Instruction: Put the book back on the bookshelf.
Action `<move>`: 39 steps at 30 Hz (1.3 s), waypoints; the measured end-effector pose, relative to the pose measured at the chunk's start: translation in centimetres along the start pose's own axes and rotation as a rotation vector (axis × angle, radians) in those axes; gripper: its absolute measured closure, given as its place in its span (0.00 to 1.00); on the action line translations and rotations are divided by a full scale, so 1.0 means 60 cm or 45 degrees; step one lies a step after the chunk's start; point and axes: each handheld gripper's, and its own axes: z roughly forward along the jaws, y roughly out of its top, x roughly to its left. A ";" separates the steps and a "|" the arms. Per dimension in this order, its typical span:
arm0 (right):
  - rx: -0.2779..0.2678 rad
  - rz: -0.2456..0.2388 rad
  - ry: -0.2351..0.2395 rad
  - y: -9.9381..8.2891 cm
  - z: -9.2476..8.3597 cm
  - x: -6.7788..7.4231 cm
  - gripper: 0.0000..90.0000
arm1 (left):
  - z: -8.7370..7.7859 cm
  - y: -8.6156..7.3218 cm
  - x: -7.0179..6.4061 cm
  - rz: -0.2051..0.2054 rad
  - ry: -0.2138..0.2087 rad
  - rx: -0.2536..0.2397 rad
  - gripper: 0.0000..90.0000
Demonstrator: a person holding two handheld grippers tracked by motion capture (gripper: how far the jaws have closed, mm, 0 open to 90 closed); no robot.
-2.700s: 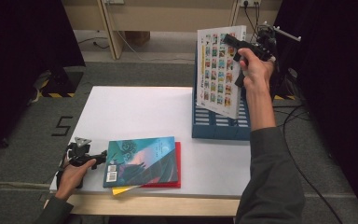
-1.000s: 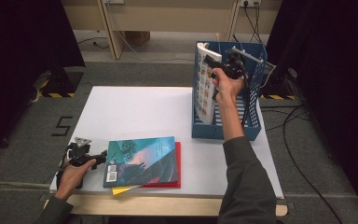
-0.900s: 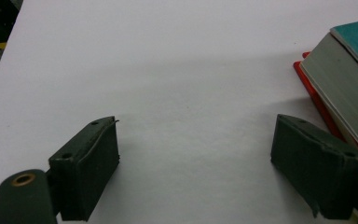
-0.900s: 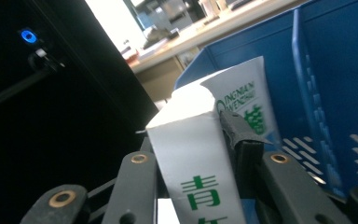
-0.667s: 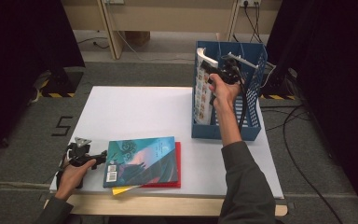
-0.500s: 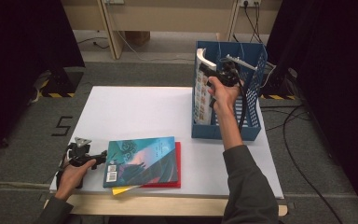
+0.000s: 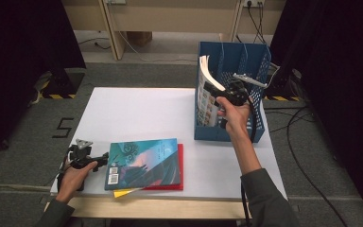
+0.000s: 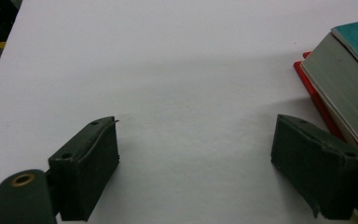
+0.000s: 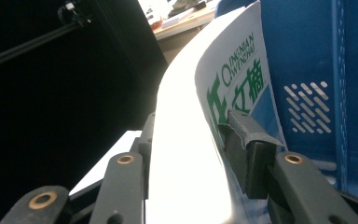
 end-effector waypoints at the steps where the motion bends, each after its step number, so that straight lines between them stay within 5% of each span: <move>1: 0.002 0.001 0.006 -0.001 -0.002 -0.002 0.67 | 0.000 0.000 0.000 -0.003 -0.001 -0.001 0.15; 16: 0.063 -0.005 0.004 -0.056 -0.036 -0.030 0.67 | 0.001 0.000 0.000 -0.003 -0.002 -0.004 0.15; 28: 0.089 -0.156 -0.030 -0.061 0.015 0.013 0.73 | 0.000 0.000 -0.001 0.009 0.006 -0.001 0.15; 31: 0.115 -0.285 -0.092 -0.054 0.032 0.025 0.75 | 0.001 0.000 -0.001 0.005 0.002 -0.003 0.15; 39: 0.115 -0.193 -0.126 -0.030 0.062 -0.009 0.77 | 0.001 0.000 -0.001 0.009 0.005 -0.006 0.15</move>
